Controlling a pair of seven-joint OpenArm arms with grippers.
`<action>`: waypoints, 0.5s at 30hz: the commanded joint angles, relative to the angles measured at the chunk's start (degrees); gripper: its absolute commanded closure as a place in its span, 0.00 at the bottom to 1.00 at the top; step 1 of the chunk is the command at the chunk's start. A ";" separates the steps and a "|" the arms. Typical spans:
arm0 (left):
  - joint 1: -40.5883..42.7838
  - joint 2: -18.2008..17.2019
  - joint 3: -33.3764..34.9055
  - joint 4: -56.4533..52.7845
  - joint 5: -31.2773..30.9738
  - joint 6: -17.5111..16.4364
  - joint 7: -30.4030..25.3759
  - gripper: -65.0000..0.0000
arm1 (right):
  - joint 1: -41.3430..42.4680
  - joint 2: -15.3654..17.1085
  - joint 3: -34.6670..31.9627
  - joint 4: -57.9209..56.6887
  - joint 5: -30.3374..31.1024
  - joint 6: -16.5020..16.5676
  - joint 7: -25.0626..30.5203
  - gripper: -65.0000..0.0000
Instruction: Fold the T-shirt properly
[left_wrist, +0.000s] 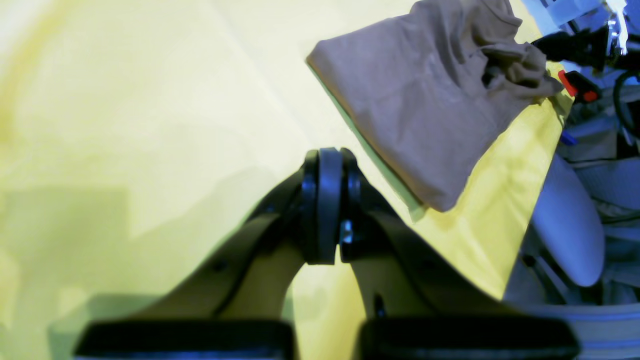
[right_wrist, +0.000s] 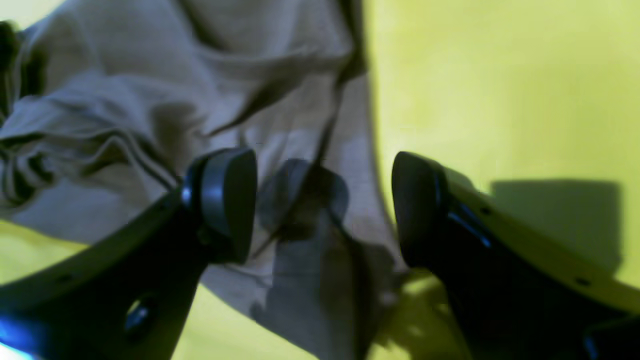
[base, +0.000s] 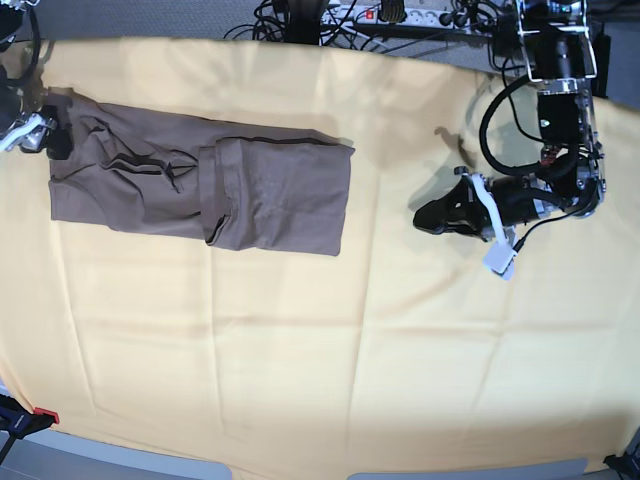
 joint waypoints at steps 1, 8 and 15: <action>-0.98 -2.27 -1.27 1.05 -1.66 -0.47 -0.94 1.00 | 0.20 1.29 0.55 -0.35 2.25 0.85 0.92 0.32; -0.94 -5.46 -5.53 1.05 -2.69 0.02 -0.92 1.00 | 1.16 1.14 0.55 -7.56 6.27 4.70 0.92 0.32; 0.22 -6.08 -7.23 1.05 -3.17 1.40 -0.92 1.00 | 5.49 -0.31 0.44 -14.34 6.80 5.64 0.02 0.32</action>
